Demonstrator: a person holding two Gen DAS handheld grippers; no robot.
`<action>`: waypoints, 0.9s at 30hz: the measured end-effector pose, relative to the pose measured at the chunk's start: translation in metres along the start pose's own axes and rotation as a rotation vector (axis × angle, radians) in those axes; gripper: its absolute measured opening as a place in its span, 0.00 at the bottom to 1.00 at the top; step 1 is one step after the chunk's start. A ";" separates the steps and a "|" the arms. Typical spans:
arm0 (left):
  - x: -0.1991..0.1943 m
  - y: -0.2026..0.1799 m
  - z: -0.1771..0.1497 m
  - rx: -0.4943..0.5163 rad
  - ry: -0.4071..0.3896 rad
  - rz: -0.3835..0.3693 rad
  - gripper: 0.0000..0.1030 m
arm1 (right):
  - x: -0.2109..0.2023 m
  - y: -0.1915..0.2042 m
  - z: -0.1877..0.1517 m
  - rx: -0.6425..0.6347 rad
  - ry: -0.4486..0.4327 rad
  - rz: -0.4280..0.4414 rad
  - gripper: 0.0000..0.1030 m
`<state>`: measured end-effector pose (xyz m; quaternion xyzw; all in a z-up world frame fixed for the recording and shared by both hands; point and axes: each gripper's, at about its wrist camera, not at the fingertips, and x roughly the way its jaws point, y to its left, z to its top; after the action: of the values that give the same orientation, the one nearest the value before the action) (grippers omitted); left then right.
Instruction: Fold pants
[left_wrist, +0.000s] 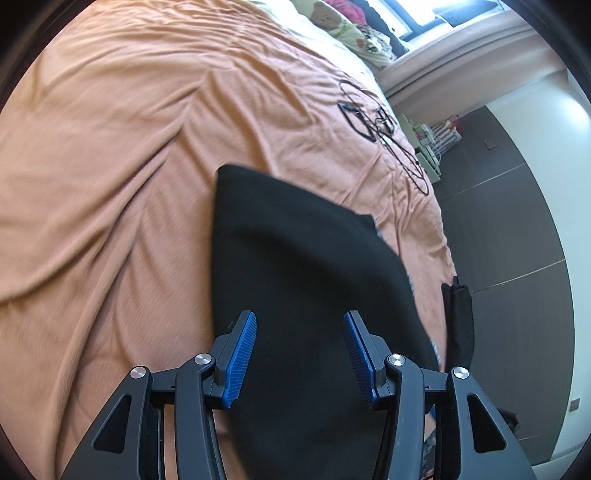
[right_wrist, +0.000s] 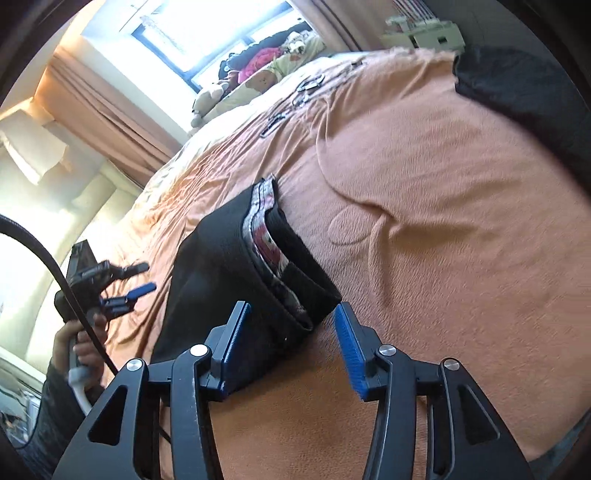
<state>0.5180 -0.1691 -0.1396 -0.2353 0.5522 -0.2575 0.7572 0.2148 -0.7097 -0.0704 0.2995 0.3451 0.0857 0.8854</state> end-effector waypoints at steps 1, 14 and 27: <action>-0.001 0.003 -0.005 -0.006 0.003 0.000 0.50 | -0.002 0.003 -0.001 -0.012 -0.007 -0.002 0.44; -0.004 0.026 -0.063 -0.060 0.044 -0.011 0.50 | 0.038 0.019 0.010 -0.197 0.104 0.049 0.44; -0.004 0.039 -0.098 -0.112 0.074 -0.035 0.50 | 0.058 0.023 0.035 -0.283 0.152 0.078 0.06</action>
<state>0.4284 -0.1440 -0.1896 -0.2771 0.5891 -0.2481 0.7173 0.2825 -0.6868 -0.0682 0.1778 0.3838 0.1903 0.8859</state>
